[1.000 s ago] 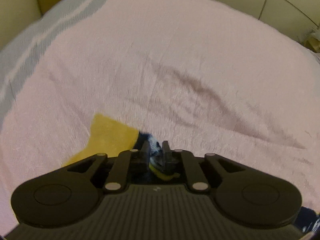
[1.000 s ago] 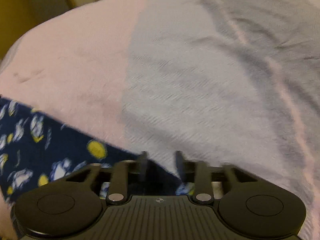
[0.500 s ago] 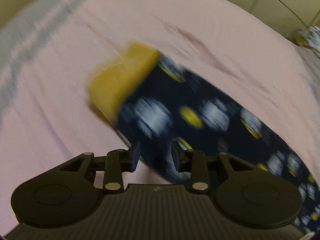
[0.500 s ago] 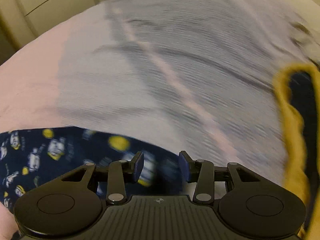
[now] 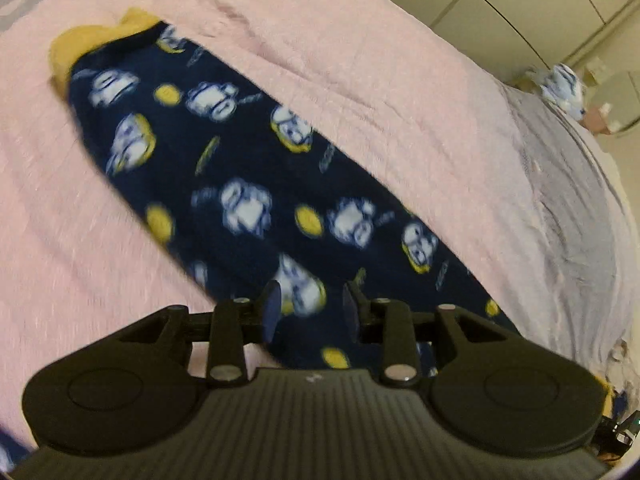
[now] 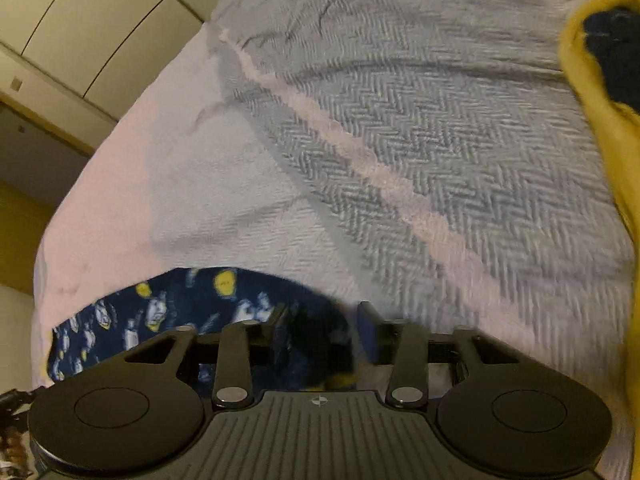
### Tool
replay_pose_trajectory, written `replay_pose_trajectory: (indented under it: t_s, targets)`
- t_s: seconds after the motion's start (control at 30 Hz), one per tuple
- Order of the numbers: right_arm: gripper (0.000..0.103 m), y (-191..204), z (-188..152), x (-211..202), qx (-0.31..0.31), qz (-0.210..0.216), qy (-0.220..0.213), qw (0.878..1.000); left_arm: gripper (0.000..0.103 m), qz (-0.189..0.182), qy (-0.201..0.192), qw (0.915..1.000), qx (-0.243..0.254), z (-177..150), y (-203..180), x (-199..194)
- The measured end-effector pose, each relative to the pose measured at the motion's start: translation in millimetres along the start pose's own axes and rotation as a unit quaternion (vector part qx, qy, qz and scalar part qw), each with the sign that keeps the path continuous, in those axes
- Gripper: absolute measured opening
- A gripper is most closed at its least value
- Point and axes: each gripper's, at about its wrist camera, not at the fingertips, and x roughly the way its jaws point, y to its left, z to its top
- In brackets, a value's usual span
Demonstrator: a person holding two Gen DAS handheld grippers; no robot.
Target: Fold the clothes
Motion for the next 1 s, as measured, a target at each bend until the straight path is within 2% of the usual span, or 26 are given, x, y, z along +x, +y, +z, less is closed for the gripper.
replay_pose_trajectory:
  t_s: [0.07, 0.13, 0.17, 0.27, 0.3, 0.33, 0.4, 0.43, 0.47, 0.57, 0.63, 0.73, 0.83, 0.93, 1.0]
  targets:
    - [0.010, -5.5, 6.0, 5.6, -0.040, -0.008, -0.008, 0.999, 0.028, 0.033, -0.017, 0.9993, -0.008, -31.5, -15.6, -14.3]
    - [0.010, -19.0, 15.6, 9.2, -0.054, 0.001, -0.014, 0.998, 0.028, 0.069, -0.030, 0.9965, -0.036, -73.7, -30.3, -32.0]
    - [0.010, -27.3, 19.7, 12.8, -0.056, -0.011, -0.010, 0.998, 0.028, 0.089, -0.032, 0.9938, -0.059, -99.5, -38.2, -40.0]
    - [0.011, -60.9, 42.8, 16.3, -0.056, 0.010, 0.072, 0.996, 0.029, 0.129, -0.032, 0.9819, -0.135, -181.3, -64.8, -58.4]
    - [0.012, -69.2, 50.1, 4.8, -0.062, 0.028, 0.084, 0.994, 0.029, 0.136, -0.023, 0.9769, -0.163, -207.3, -73.8, -63.6]
    - [0.016, -77.6, 57.4, -6.6, -0.067, 0.045, 0.095, 0.992, 0.029, 0.140, -0.015, 0.9721, -0.188, -230.3, -82.6, -68.8]
    - [0.036, -88.3, 68.8, -24.3, -0.087, 0.073, 0.122, 0.986, 0.031, 0.143, -0.012, 0.9622, -0.231, -276.9, -102.7, -81.5]
    - [0.051, -89.2, 72.9, -30.6, -0.111, 0.079, 0.142, 0.980, 0.034, 0.145, -0.010, 0.9565, -0.253, -300.2, -112.8, -87.9]
    - [0.053, -87.5, 74.6, -33.7, -0.137, 0.082, 0.155, 0.975, 0.034, 0.144, -0.008, 0.9504, -0.275, -323.7, -123.6, -94.0]
    - [0.053, -71.2, 74.0, -31.6, -0.222, 0.104, 0.195, 0.950, 0.036, 0.106, 0.000, 0.9340, -0.341, -389.4, -161.0, -106.2]
    - [0.053, -56.6, 74.5, -26.1, -0.258, 0.122, 0.214, 0.934, 0.039, 0.057, 0.022, 0.9268, -0.371, -426.6, -184.2, -104.1]
    - [0.053, -39.4, 79.6, -14.3, -0.291, 0.140, 0.229, 0.918, 0.040, -0.006, 0.069, 0.9160, -0.395, -472.7, -213.9, -93.7]
    - [0.053, -28.4, 85.0, -2.8, -0.310, 0.147, 0.237, 0.909, 0.043, -0.061, 0.093, 0.9016, -0.418, -499.2, -229.3, -76.3]
    - [0.053, -28.8, 92.5, 8.2, -0.304, 0.158, 0.253, 0.905, 0.045, -0.090, 0.102, 0.8890, -0.437, -516.3, -234.0, -55.3]
    - [0.053, -30.1, 97.9, 17.0, -0.289, 0.167, 0.262, 0.905, 0.045, -0.104, 0.091, 0.8736, -0.467, -524.6, -230.4, -41.8]
